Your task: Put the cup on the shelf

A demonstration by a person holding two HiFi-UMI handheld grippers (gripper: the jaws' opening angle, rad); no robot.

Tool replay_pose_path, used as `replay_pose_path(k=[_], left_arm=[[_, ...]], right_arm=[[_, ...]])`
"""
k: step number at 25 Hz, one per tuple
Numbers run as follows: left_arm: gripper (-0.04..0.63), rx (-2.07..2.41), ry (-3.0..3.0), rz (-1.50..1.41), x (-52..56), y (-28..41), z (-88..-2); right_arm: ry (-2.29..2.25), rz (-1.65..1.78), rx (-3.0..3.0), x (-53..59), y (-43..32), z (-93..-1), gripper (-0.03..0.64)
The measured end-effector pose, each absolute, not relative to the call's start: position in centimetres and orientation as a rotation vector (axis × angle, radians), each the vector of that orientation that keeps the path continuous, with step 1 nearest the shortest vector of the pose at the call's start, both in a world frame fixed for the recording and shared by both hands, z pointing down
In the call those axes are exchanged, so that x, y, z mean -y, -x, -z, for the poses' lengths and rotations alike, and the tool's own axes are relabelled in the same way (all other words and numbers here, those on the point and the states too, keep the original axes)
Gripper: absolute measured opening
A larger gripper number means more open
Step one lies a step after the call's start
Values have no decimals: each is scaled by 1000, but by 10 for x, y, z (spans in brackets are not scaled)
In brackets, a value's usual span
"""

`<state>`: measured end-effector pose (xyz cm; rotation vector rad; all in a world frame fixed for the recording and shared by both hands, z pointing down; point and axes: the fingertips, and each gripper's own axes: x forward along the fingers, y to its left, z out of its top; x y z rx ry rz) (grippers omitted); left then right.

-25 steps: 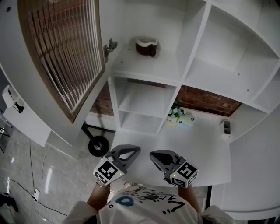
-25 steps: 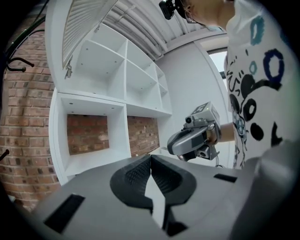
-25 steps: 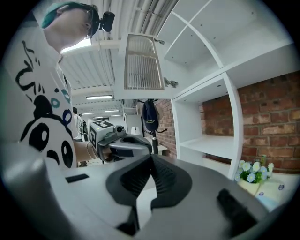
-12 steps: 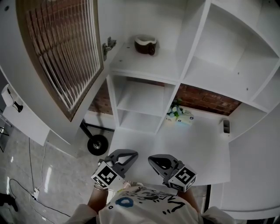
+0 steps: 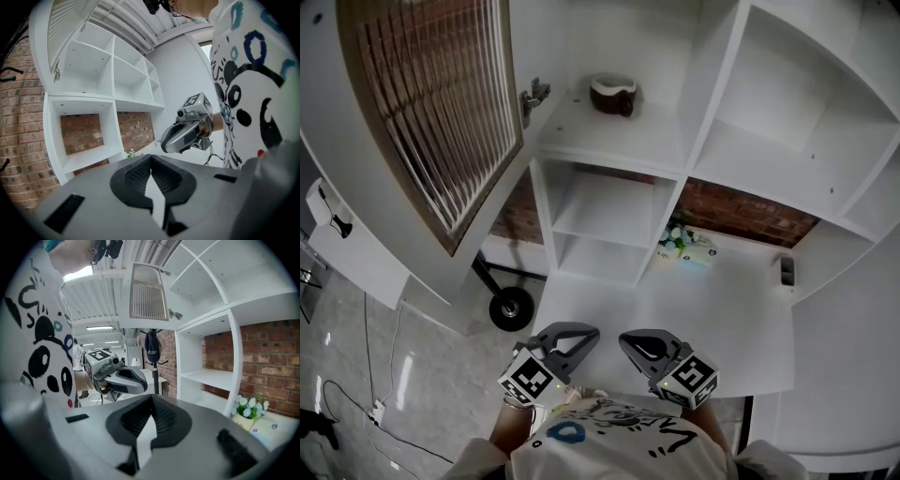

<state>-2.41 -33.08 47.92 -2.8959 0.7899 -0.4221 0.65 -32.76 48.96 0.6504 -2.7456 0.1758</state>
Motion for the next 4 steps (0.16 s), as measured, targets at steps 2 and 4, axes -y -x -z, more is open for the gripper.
replay_pose_path(k=[2,4], left_arm=[[15,-792,2896,423,330,24,-479],[15,-794,2895,426,330,24,-479]], right_arm=[[-640,-169,2759,327,-5,-487,26],[-630,-161,2770,325,-5,-486,26]])
